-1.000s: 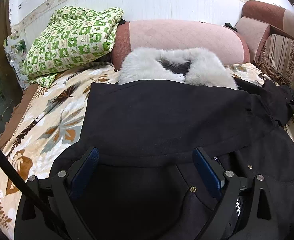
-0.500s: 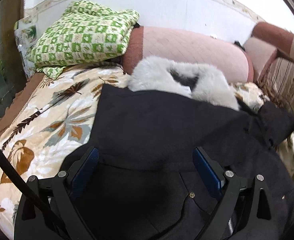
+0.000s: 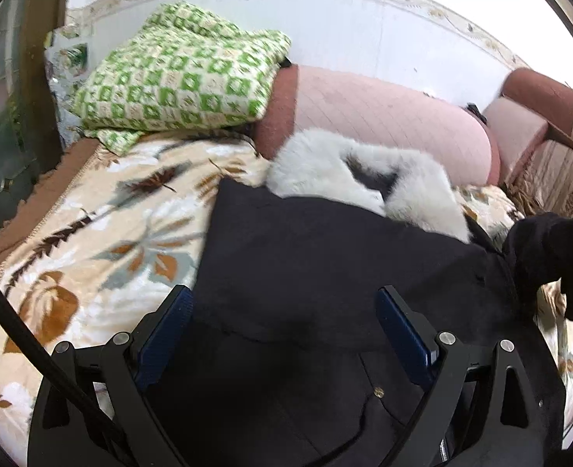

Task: Fold large clothes

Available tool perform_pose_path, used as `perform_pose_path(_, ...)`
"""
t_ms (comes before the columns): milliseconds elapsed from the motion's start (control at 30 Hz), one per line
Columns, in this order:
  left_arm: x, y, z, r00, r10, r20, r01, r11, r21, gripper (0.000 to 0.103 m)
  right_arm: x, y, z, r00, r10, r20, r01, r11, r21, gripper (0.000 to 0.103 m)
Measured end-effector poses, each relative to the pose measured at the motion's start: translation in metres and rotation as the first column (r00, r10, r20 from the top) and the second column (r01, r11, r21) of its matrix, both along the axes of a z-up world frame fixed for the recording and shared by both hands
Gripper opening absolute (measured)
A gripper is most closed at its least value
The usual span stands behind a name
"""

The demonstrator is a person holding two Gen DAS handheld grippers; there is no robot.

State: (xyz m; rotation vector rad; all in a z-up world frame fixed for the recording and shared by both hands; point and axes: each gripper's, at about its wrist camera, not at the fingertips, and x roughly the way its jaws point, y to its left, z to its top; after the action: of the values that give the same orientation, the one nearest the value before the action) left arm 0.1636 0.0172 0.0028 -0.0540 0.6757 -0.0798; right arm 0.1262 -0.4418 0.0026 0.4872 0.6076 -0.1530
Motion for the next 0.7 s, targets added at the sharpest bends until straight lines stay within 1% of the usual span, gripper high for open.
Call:
perform_pose_path(33,-0.001,0.005,0.004,1.0,0.014,0.012,-0.014,1.0,-0.001,0.094,0.012,0.026,0.01,0.999,0.048,0.007,-0.048,0.998,-0.044,0.003)
perform_pose_path(67,-0.001,0.011,0.008,0.999,0.03,0.024,-0.03,1.0,-0.004,0.094,0.021,0.043,0.015,0.996,0.083,0.009,-0.082,0.994,-0.067,0.003)
perform_pose_path(133,0.0,0.023,0.016,0.997,0.064,0.044,-0.064,0.998,-0.01,0.094,0.045,0.104,0.022,0.977,0.213,0.006,-0.211,0.972,-0.104,0.003)
perform_pose_path(167,0.0,0.031,0.021,0.994,0.092,0.059,-0.091,0.996,-0.013,0.094,0.052,0.124,0.021,0.967,0.254,-0.001,-0.252,0.962,-0.109,0.003)
perform_pose_path(200,-0.001,0.044,0.028,0.988,0.132,0.079,-0.131,0.991,-0.021,0.094,0.064,0.159,0.017,0.947,0.321,-0.019,-0.321,0.94,-0.117,0.003)
perform_pose_path(233,-0.001,0.052,0.032,0.984,0.152,0.088,-0.15,0.988,-0.028,0.094,0.074,0.194,0.008,0.923,0.383,-0.045,-0.385,0.914,-0.125,0.003)
perform_pose_path(267,-0.001,0.063,0.037,0.978,0.182,0.099,-0.178,0.983,-0.041,0.094,0.08,0.219,-0.001,0.902,0.426,-0.069,-0.432,0.893,-0.13,0.003)
perform_pose_path(333,-0.001,0.088,0.046,0.963,0.244,0.115,-0.237,0.969,-0.07,0.094,0.091,0.276,-0.033,0.847,0.51,-0.148,-0.528,0.838,-0.135,0.003)
perform_pose_path(367,-0.001,0.097,0.049,0.957,0.266,0.119,-0.258,0.963,-0.081,0.094,0.095,0.294,-0.051,0.829,0.526,-0.19,-0.553,0.821,-0.14,0.003)
perform_pose_path(400,0.0,0.102,0.05,0.953,0.277,0.121,-0.268,0.959,-0.089,0.094,0.098,0.309,-0.069,0.818,0.527,-0.232,-0.565,0.811,-0.149,0.005)
perform_pose_path(433,0.0,0.11,0.051,0.949,0.292,0.12,-0.281,0.955,-0.1,0.094,0.1,0.321,-0.089,0.813,0.514,-0.273,-0.566,0.808,-0.163,0.008)
perform_pose_path(467,0.001,0.116,0.05,0.946,0.305,0.112,-0.292,0.949,-0.117,0.094,0.097,0.324,-0.099,0.819,0.498,-0.284,-0.557,0.81,-0.186,0.008)
perform_pose_path(500,0.001,0.118,0.049,0.946,0.307,0.106,-0.294,0.948,-0.124,0.094,0.089,0.328,-0.105,0.836,0.478,-0.27,-0.539,0.809,-0.234,0.008)
perform_pose_path(533,0.003,0.12,0.048,0.947,0.307,0.095,-0.293,0.946,-0.135,0.094,0.082,0.329,-0.103,0.838,0.48,-0.259,-0.538,0.805,-0.251,0.008)
perform_pose_path(567,0.005,0.121,0.046,0.95,0.302,0.082,-0.289,0.946,-0.145,0.094,0.072,0.328,-0.099,0.825,0.507,-0.249,-0.558,0.799,-0.225,0.017)
perform_pose_path(600,0.006,0.121,0.045,0.952,0.296,0.075,-0.282,0.947,-0.152,0.094,0.058,0.322,-0.09,0.808,0.546,-0.219,-0.582,0.796,-0.164,0.029)
perform_pose_path(633,0.007,0.12,0.044,0.955,0.288,0.067,-0.275,0.948,-0.158,0.094,0.04,0.312,-0.08,0.797,0.579,-0.173,-0.6,0.793,-0.11,0.057)
perform_pose_path(667,0.008,0.118,0.042,0.958,0.282,0.06,-0.27,0.949,-0.161,0.094,0.023,0.303,-0.069,0.795,0.592,-0.131,-0.604,0.792,-0.09,0.07)
perform_pose_path(700,0.007,0.115,0.041,0.959,0.279,0.057,-0.267,0.951,-0.158,0.094,0.005,0.293,-0.058,0.802,0.591,-0.092,-0.597,0.797,-0.09,0.07)
